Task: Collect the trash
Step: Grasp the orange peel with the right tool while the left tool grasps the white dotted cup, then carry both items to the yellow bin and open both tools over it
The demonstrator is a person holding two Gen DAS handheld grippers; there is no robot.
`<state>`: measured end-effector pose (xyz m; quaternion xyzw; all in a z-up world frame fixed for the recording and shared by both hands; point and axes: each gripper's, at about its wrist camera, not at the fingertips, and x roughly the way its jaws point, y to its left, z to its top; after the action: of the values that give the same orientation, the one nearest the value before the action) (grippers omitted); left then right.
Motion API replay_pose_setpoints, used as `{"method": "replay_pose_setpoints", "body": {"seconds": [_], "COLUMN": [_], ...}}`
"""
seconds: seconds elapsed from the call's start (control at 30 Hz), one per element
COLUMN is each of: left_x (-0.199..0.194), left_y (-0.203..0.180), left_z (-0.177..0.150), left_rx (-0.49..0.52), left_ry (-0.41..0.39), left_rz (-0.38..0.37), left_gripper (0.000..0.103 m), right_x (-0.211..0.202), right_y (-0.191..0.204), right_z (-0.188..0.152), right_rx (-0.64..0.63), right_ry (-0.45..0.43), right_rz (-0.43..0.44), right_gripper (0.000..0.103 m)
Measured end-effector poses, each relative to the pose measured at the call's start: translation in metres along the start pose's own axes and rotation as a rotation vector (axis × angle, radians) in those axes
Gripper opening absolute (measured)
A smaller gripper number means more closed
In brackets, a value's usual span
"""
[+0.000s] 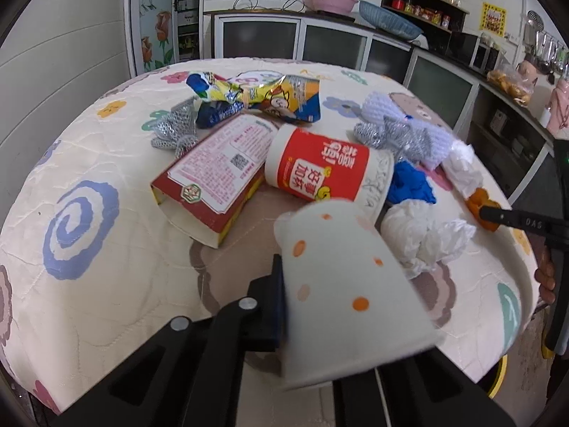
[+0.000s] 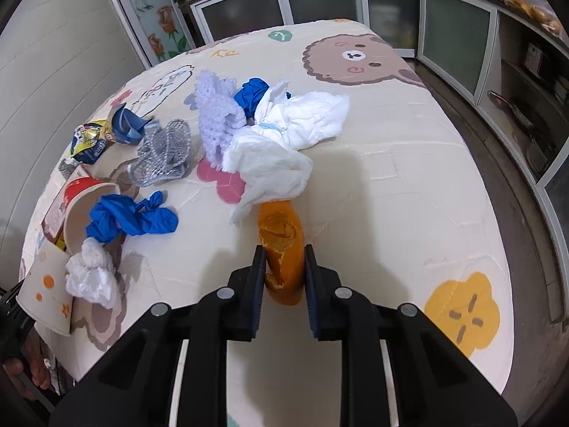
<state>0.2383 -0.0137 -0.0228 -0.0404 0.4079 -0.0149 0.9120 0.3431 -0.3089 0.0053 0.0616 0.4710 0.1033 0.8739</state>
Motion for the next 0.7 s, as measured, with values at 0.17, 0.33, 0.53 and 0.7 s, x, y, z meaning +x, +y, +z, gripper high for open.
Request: {"method": "replay_pose_setpoints", "body": {"seconds": [0.17, 0.33, 0.53, 0.7], "left_x": [-0.014, -0.039, -0.049, -0.054], "left_y": [0.014, 0.025, -0.005, -0.068], "left_z": [-0.001, -0.001, -0.003, -0.008], "left_rx": [-0.012, -0.016, 0.059, 0.198], "left_ry": [-0.008, -0.058, -0.072, -0.067], "left_rz": [-0.019, -0.033, -0.124, -0.273], "left_gripper": [0.004, 0.004, 0.004, 0.004], "right_x": [-0.025, -0.062, -0.110, -0.159], "right_y": [0.003, 0.004, -0.013, -0.052], "right_z": [-0.010, -0.026, -0.064, -0.108], "right_rx": [0.016, 0.058, 0.127, 0.203], "right_ry": [-0.044, -0.118, -0.183, -0.249], "right_rz": [0.025, 0.081, 0.097, -0.004], "right_gripper": [0.018, 0.018, 0.018, 0.018]}}
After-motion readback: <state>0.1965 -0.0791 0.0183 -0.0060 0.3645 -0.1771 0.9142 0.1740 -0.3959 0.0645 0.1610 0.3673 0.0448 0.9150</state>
